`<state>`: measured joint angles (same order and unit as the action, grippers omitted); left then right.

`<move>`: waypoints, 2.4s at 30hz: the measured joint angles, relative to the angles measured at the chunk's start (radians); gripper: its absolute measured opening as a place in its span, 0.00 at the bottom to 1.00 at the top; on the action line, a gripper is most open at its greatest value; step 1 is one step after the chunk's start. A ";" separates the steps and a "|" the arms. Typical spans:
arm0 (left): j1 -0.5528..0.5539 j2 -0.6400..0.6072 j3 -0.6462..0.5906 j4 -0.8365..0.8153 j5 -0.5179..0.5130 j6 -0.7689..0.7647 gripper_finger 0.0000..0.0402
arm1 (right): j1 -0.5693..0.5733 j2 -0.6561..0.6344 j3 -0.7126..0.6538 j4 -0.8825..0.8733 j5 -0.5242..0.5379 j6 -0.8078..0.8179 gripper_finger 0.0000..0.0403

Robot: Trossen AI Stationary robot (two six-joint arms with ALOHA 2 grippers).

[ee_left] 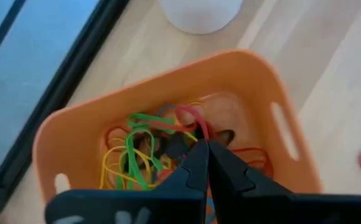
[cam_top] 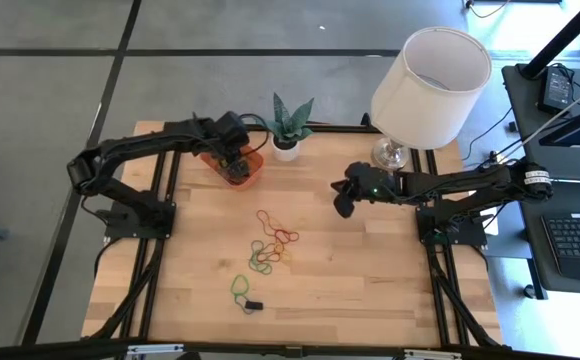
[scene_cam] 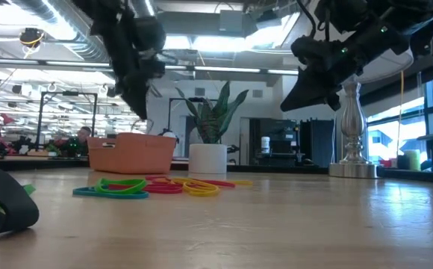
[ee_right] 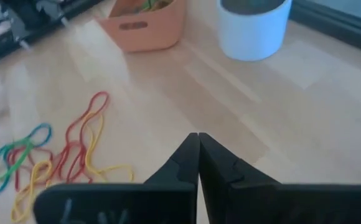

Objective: Pick and place rubber bands into bin
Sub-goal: Put the red rubber band into the orange bin, then put the blue rubber band into the orange bin

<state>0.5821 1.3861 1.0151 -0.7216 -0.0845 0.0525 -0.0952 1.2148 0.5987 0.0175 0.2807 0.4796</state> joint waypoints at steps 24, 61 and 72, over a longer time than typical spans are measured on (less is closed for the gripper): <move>0.250 0.000 -0.076 0.117 0.123 -0.070 0.28 | -0.040 0.000 0.000 0.048 0.041 0.062 0.03; -0.613 -0.203 -0.076 -0.116 -0.241 -0.734 0.00 | -0.039 0.000 0.000 -0.024 0.040 -0.136 0.03; -0.624 -0.203 -0.070 -0.114 -0.263 -0.714 0.00 | -0.032 0.001 0.000 -0.101 -0.062 -0.146 0.02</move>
<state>-0.0420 1.1828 0.9455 -0.8352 -0.3477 -0.6619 -0.1268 1.2160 0.5991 -0.0835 0.2185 0.3337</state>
